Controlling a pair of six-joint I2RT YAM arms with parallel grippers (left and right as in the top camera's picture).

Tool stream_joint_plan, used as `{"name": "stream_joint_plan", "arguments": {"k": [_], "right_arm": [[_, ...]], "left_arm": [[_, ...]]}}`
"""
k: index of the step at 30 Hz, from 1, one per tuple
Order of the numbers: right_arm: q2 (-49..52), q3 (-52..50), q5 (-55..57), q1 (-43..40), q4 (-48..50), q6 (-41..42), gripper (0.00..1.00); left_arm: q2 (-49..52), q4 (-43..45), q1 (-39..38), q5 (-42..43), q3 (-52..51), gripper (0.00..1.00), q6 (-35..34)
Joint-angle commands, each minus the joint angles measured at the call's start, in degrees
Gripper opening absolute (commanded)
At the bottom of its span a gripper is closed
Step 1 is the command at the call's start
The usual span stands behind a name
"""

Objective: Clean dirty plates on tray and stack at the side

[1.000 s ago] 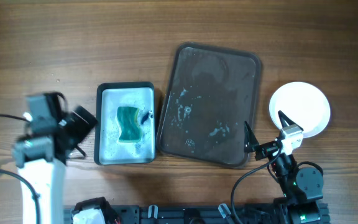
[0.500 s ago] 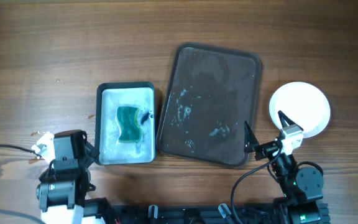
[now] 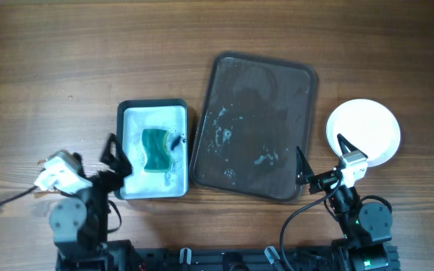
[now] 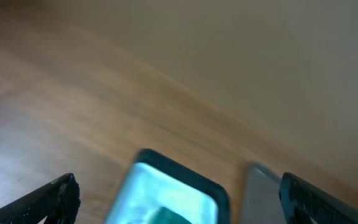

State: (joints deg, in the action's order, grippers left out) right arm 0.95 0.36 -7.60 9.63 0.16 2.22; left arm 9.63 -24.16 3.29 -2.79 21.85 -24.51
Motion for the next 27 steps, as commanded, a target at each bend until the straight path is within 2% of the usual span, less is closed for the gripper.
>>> {"name": "stream_joint_plan", "arguments": {"k": [1,3,12,27], "right_arm": [[-0.68,-0.07,0.55,0.15,0.35,-0.72,1.00],[-0.68,-0.07,0.55,0.15,0.35,-0.72,1.00],[-0.68,-0.07,0.55,0.15,0.35,-0.70,1.00],[-0.68,-0.07,0.55,0.15,0.35,-0.70,1.00]], "left_arm": [[-6.84,0.22,-3.17,7.58,-5.31,1.00,6.80],[-9.53,1.64,-4.15,6.73,-8.20,1.00,6.80],[-9.44,19.96,-6.88,6.38,-21.42,1.00,6.73],[-9.35,20.09,-7.67,5.97,-21.53,1.00,6.75]]}}
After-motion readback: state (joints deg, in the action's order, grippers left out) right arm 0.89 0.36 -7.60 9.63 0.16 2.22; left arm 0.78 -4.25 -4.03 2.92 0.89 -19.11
